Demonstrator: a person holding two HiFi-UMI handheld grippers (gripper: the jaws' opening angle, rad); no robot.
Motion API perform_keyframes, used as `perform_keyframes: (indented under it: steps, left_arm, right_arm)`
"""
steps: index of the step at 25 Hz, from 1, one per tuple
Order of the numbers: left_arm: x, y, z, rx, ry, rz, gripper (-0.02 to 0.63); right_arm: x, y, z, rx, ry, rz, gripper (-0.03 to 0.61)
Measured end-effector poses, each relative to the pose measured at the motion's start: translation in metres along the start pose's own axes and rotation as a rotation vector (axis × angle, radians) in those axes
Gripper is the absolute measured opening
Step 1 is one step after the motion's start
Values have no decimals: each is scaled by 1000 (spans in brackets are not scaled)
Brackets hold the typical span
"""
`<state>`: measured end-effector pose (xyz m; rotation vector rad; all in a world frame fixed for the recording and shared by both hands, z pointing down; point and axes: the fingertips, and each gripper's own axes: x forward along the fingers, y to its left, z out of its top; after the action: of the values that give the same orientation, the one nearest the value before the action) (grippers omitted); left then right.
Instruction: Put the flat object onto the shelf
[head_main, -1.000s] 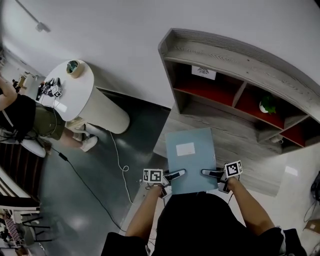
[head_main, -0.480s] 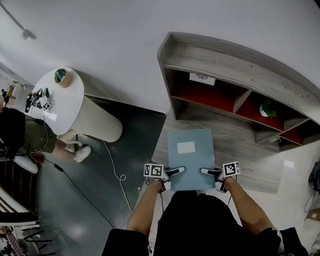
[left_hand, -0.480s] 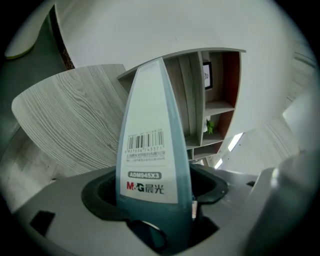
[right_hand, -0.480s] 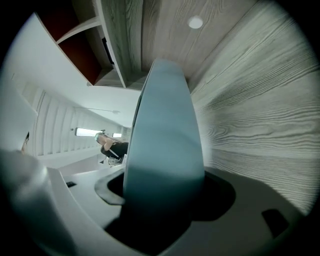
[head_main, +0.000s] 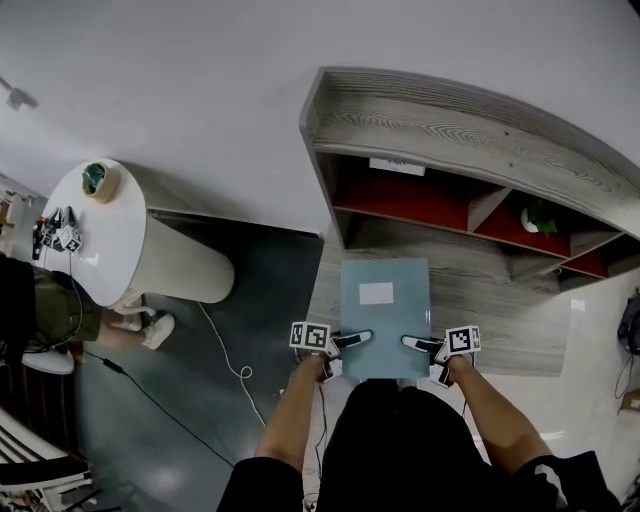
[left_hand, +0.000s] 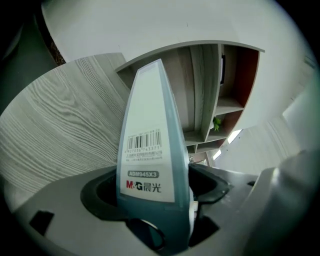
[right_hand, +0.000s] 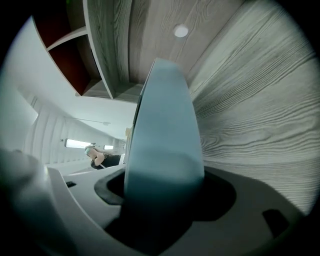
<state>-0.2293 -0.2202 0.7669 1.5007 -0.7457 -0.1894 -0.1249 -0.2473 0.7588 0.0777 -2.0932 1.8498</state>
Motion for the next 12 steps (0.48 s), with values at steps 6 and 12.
perform_keyframes:
  steps: [6, 12]
  left_arm:
    - [11, 17, 17, -19, 78, 8, 359]
    - [19, 29, 36, -1, 115, 5, 362]
  right_arm:
    - [6, -16, 10, 64, -52, -32, 325]
    - [14, -27, 25, 70, -94, -54, 328]
